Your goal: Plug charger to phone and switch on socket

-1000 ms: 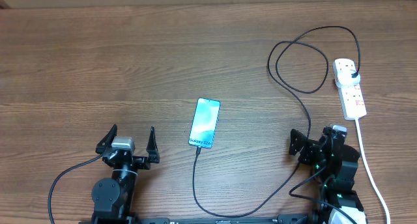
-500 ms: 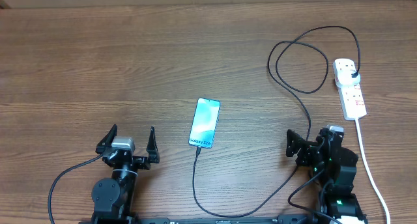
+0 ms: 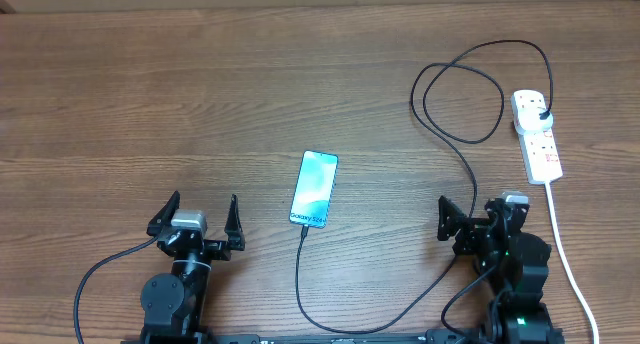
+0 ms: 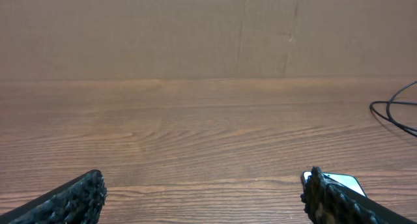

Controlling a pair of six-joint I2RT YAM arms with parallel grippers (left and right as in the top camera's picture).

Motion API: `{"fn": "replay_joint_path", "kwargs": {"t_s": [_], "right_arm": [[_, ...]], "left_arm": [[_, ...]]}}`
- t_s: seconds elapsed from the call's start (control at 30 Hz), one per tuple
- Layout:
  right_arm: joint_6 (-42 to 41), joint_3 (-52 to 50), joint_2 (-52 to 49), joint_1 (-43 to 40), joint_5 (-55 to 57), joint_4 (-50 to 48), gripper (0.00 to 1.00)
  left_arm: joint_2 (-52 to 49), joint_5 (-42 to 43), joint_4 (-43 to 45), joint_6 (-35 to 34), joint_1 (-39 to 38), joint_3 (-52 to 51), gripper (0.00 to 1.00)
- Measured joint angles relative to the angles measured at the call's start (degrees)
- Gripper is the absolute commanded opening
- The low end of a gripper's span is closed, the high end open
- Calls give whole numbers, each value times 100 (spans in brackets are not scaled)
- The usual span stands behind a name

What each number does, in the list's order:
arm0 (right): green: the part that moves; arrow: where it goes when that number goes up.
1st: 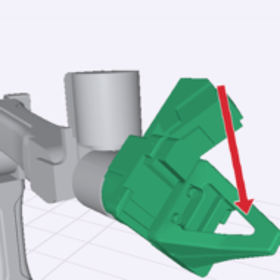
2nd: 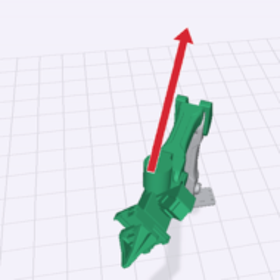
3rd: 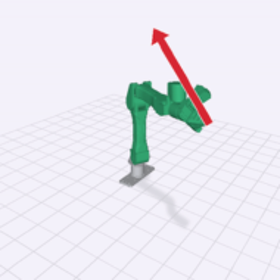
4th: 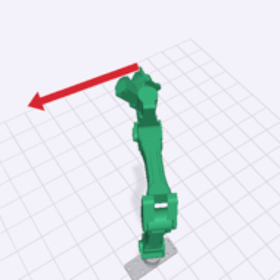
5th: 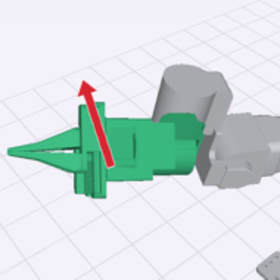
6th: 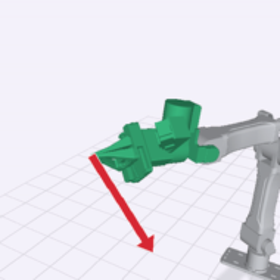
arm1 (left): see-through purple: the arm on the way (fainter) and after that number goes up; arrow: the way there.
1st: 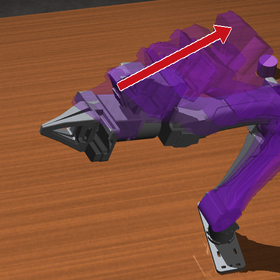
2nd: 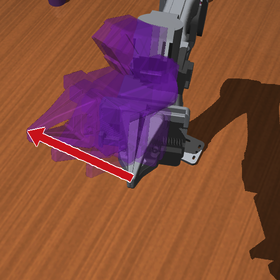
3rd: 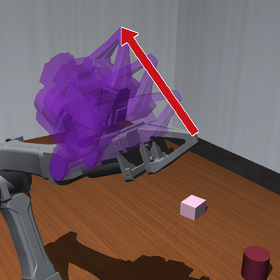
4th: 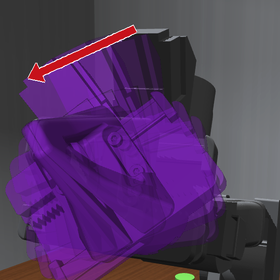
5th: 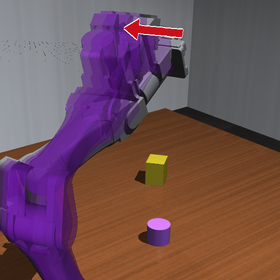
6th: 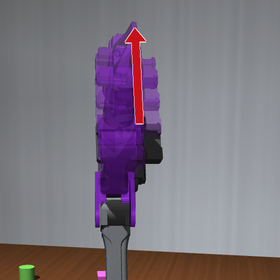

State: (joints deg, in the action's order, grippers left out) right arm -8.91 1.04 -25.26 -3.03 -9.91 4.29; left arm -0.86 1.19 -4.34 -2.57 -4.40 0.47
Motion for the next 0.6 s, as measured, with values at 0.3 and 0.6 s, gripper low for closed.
{"fn": "replay_joint_path", "kwargs": {"t_s": [0.3,0.6], "right_arm": [[358,0,885,691,114,24,100],[446,0,1467,756,122,31,100]], "left_arm": [[0,0,-2,0,0,2,100],[0,0,0,0,0,2,99]]}}
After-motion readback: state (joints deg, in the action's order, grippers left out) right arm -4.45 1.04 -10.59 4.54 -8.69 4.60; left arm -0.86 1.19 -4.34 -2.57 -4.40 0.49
